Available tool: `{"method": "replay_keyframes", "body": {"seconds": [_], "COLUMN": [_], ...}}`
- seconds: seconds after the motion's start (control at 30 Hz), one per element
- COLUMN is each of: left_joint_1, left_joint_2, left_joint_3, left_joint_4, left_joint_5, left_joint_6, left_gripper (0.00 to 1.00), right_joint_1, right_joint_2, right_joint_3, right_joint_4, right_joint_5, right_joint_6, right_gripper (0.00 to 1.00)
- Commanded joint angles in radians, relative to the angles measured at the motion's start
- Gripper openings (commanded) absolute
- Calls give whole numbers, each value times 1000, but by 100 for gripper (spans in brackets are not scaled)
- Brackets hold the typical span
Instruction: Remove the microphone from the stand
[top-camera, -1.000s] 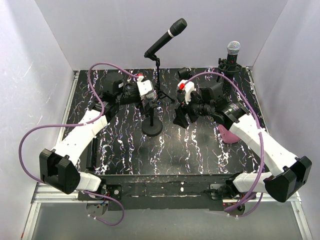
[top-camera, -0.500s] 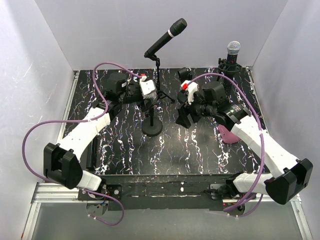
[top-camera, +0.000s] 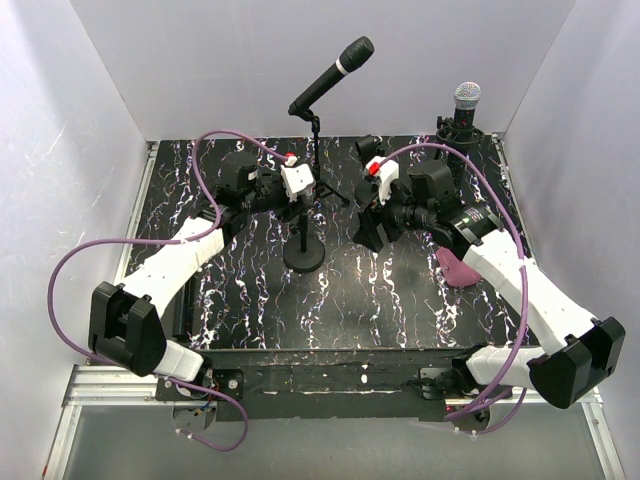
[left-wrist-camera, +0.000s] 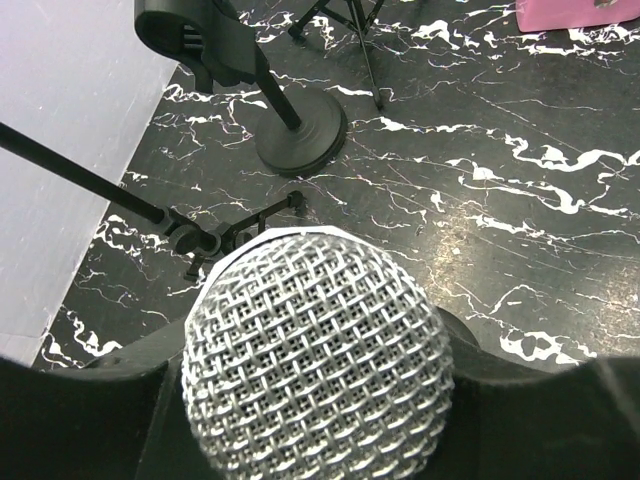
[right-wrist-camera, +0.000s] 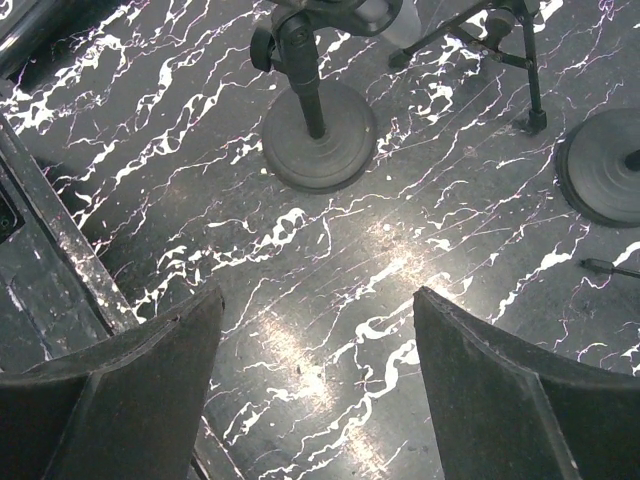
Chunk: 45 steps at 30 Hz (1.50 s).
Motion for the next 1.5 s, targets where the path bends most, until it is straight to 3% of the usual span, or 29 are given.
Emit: {"method": "replay_keyframes", "body": {"seconds": [0.0,0.13,0.3,0.53,0.97,1.1,1.33,1.47], "left_joint_1": [-7,-10,-15,-15,-13,-13,-13,-13], "left_joint_2": [-36,-31,-37,-68,-115,-114,-111,-94], "left_joint_3": [-2,1,-5,-25,-45,-27,16,52], "left_joint_4": [51,80,97,71,35,19,-72,-113], "left_joint_5": [-14,-9,-25,-81,-230,-201,-62,-156], "left_joint_6": [-18,-30,-33,18,84,85,8,-76], "left_gripper": [45,37,8,0,0,0,0,0], "right_joint_1": [-9,-9,-11,-11,-12,-12,-12,-11], "right_joint_2": [9,10,9,-2,6,4,35,131], "right_joint_3": [4,4,4,-15,-25,-30,-27,34], "right_joint_4": [51,48,36,30,34,39,151,240], "right_joint_5": [-17,-24,-24,-28,-44,-54,-112,-132], "right_joint_6": [11,16,17,17,19,16,-1,80], "right_gripper": [82,82,82,82,82,82,82,81]}}
